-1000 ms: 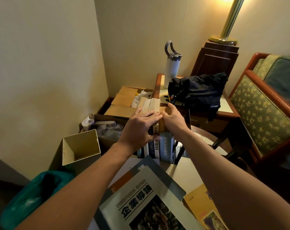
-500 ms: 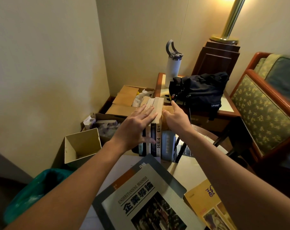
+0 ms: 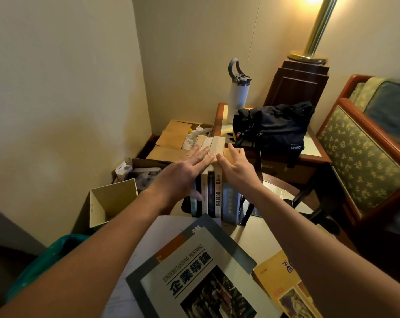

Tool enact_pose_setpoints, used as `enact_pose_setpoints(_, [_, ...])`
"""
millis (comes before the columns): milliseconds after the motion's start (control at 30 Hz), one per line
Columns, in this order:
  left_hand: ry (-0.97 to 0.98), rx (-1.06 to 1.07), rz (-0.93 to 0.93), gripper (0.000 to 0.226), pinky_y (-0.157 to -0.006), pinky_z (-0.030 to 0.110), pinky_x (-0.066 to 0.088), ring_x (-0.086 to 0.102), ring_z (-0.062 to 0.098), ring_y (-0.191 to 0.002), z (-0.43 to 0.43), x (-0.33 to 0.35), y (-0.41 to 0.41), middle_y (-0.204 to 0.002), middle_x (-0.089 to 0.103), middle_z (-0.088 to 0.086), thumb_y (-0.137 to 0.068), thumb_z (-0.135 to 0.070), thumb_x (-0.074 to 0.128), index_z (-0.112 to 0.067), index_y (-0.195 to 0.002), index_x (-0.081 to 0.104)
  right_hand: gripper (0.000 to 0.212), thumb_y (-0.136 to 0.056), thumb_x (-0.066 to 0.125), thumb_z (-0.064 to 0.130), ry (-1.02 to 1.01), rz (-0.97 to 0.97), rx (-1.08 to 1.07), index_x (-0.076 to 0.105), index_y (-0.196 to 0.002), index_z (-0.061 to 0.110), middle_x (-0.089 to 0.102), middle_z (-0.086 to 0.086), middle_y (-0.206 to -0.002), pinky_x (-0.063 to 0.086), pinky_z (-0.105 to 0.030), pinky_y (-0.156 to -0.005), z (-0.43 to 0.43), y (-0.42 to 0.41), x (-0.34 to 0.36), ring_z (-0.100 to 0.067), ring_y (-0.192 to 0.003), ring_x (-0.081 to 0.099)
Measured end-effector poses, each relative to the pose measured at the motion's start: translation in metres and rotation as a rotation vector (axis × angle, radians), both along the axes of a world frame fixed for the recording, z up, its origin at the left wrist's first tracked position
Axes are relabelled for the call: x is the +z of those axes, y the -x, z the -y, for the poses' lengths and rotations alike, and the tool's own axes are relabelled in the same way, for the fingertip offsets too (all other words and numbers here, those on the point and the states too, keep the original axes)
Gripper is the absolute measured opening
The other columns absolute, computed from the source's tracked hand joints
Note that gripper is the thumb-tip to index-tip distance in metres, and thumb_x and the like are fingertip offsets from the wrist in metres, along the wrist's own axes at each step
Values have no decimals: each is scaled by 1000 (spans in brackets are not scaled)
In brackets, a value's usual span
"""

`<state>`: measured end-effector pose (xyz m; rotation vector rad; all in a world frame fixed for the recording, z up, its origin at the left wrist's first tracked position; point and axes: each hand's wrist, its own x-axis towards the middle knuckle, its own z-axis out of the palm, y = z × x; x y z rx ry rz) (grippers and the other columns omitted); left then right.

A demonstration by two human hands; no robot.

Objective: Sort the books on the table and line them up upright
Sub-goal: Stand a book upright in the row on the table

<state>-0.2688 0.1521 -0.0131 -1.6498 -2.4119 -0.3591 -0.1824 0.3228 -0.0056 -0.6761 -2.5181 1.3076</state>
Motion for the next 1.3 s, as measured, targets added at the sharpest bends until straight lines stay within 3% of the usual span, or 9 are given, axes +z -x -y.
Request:
enact_pose_setpoints(167, [57,40,75,121,-123,42,20,1,20,-154,1,6,9,-166,8,6,-70,-29,89,-13,-158,7,61,-101,45,53,42,0,38,20,-156,44,-8,-8,-168,40,-54,-112,-1,0,-4,-39,-150,17])
enact_pose_setpoints(333, [-12,33,36,118,-121,37,21,13,22,-152,-3,0,8,-163,19,10,-67,-41,88,-7,-157,19,58,-102,44,51,86,-16,19,25,-156,42,-13,-3,-167,35,-55,-116,6,3,-7,-35,-153,8])
enact_pose_setpoints(600, [-97,25,42,104,-114,48,35,19,26,-151,8,-7,12,-161,28,12,-72,-40,86,-8,-155,30,59,-101,49,48,87,-60,45,29,-156,38,-6,-2,-167,39,-43,-112,20,-1,-6,-31,-150,20])
enact_pose_setpoints(800, [-105,27,26,97,-109,56,42,24,29,-150,3,-9,5,-157,36,10,-73,-40,87,-10,-151,38,64,-98,51,53,24,-2,32,24,-156,43,-5,-7,-168,43,-48,-109,11,-5,-1,-37,-149,22])
enact_pose_setpoints(1033, [-117,65,-49,84,-117,55,30,31,32,-148,-4,-10,-15,-156,39,11,-81,-47,77,-11,-148,43,63,-103,49,43,-33,-56,18,20,-158,34,-1,-6,-168,46,-25,-91,9,-25,4,-33,-146,31])
enact_pose_setpoints(1300, [-189,140,-85,74,-120,59,20,26,28,-150,7,-13,-56,-158,36,8,-93,-61,57,-14,-148,43,65,-102,51,43,-95,-72,58,20,-159,33,4,-3,-168,41,-48,-113,18,-62,8,-33,-150,24])
